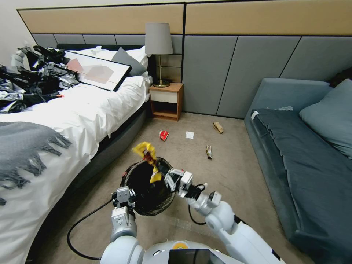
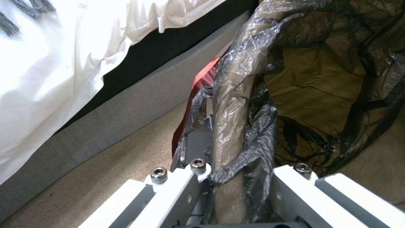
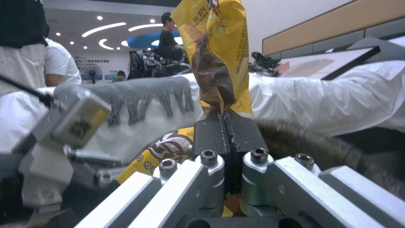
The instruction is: Pick up the trash bin, then pick up the garbage from the floor and place it into the trash bin.
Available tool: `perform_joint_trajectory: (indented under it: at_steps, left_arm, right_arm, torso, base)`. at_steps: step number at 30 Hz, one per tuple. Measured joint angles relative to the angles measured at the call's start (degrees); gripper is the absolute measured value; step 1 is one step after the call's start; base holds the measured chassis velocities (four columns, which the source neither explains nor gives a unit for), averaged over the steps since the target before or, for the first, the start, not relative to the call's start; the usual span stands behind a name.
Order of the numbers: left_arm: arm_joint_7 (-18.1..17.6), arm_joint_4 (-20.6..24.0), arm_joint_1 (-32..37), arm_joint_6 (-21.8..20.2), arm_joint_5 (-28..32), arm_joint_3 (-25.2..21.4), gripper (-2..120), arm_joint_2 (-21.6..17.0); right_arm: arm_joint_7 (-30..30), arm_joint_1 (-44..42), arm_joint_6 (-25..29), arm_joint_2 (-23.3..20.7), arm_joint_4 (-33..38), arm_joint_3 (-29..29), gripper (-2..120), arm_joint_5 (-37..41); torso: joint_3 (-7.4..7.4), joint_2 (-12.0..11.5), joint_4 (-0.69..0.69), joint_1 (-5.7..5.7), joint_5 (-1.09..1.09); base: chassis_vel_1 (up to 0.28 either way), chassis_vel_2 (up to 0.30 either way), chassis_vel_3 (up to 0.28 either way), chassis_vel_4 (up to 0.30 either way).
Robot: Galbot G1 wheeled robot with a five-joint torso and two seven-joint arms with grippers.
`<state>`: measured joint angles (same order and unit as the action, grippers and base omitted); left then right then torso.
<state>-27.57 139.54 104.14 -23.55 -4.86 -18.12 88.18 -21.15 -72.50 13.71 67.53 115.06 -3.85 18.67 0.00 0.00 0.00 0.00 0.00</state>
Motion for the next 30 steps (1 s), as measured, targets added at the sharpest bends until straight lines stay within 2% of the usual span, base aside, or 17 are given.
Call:
perform_joint_trajectory:
  at_steps: [18, 23, 25, 27, 30]
  left_arm:
    - [0.0, 0.6, -0.4, -0.2, 0.2, -0.3, 1, -0.1]
    - [0.0, 0.6, -0.5, -0.2, 0.3, -0.3, 1, 0.0]
    - [0.0, 0.6, -0.6, -0.2, 0.3, -0.3, 1, 0.0]
    - [0.0, 0.6, -0.7, -0.2, 0.3, -0.3, 1, 0.0]
    - [0.1, 0.6, -0.7, -0.3, 0.3, -0.3, 1, 0.0]
  right_arm:
    - [-0.9, -1.9, 2.6, 1.2, -8.1, 2.2, 0, -1.0]
    - [-0.8, -2.2, 2.6, 1.3, -8.4, 2.4, 18, -1.8]
    - [-0.8, -2.2, 2.6, 1.3, -8.4, 2.4, 21, -1.8]
    - [-0.7, -2.2, 2.6, 1.3, -8.4, 2.4, 32, -1.8]
    - [-0.6, -2.2, 2.6, 1.1, -8.1, 2.5, 41, -1.8]
  torso:
    - [0.00, 0.0, 0.00, 0.00, 0.00]
    - [0.00, 0.0, -0.01, 0.00, 0.00]
    - [0.00, 0.0, -0.01, 0.00, 0.00]
    - [0.00, 0.0, 0.00, 0.00, 0.00]
    - [0.00, 0.0, 0.00, 0.00, 0.00]
  base:
    - [0.000, 0.000, 0.000, 0.000]
    - [0.000, 0.000, 0.000, 0.000]
    - [0.000, 0.000, 0.000, 0.000]
    - [0.000, 0.000, 0.000, 0.000]
    - [0.000, 0.000, 0.000, 0.000]
